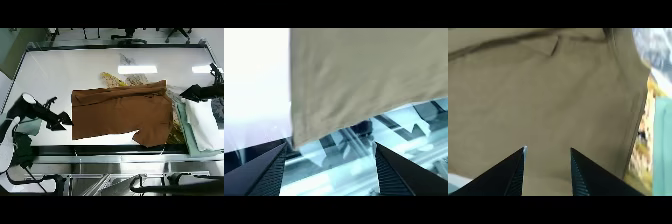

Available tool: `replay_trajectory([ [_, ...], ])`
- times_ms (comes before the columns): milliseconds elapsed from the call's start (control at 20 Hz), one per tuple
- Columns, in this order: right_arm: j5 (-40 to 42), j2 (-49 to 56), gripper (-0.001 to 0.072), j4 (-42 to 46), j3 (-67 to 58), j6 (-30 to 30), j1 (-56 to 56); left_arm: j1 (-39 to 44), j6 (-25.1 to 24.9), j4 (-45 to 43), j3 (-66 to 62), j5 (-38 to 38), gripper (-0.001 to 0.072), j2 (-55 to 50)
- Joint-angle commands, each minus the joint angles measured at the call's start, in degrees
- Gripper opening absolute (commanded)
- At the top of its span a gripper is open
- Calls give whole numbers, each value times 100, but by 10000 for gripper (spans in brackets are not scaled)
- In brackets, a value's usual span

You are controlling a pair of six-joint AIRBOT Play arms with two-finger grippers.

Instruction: Fold the shirts.

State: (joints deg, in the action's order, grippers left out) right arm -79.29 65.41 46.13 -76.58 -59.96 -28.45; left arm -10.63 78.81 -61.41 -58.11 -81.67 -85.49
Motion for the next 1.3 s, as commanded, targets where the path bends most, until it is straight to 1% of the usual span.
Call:
replay_trajectory([
  [0,-15,-667,328,46,813,-13,-179,-22,-352,321,1429,1351,584,428],
  [50,-26,-791,330,46,905,-57,-232,-20,-446,533,1491,1550,584,374],
  [100,-31,-907,353,87,975,-201,-269,-20,-579,796,1486,1624,584,278],
  [150,-31,-997,430,153,1032,-323,-306,-17,-767,1128,1488,1681,584,173],
  [250,-33,-1123,441,470,1132,-560,-350,-17,-1167,1821,1486,1727,582,-92],
  [300,-33,-1163,442,669,1193,-748,-354,-17,-1331,2068,1482,1729,567,-221],
  [350,-35,-1193,443,837,1266,-876,-354,-17,-1493,2203,1432,1674,264,-358],
  [400,-35,-1226,444,1010,1373,-1049,-354,-26,-1674,2208,1279,1512,9,-485],
  [600,-44,-1360,445,1287,2218,-1438,-354,-299,-1725,2188,424,741,15,-776],
  [650,-13,-1381,445,1397,2481,-1543,-354,-374,-1725,2184,264,654,15,-774],
  [750,153,-1392,446,1349,3082,-1572,-337,-420,-1727,2186,61,612,15,-774],
  [900,820,-1379,446,697,4076,-1226,-87,-352,-1729,2197,35,721,16,-776],
  [1000,1307,-1266,444,422,4487,-979,236,-297,-1729,2197,35,730,16,-776],
  [1150,1655,-942,443,247,4555,-763,601,-275,-1727,2199,35,675,15,-774],
  [1250,1648,-734,434,-295,4553,-286,627,-273,-1727,2201,33,621,15,-774],
])
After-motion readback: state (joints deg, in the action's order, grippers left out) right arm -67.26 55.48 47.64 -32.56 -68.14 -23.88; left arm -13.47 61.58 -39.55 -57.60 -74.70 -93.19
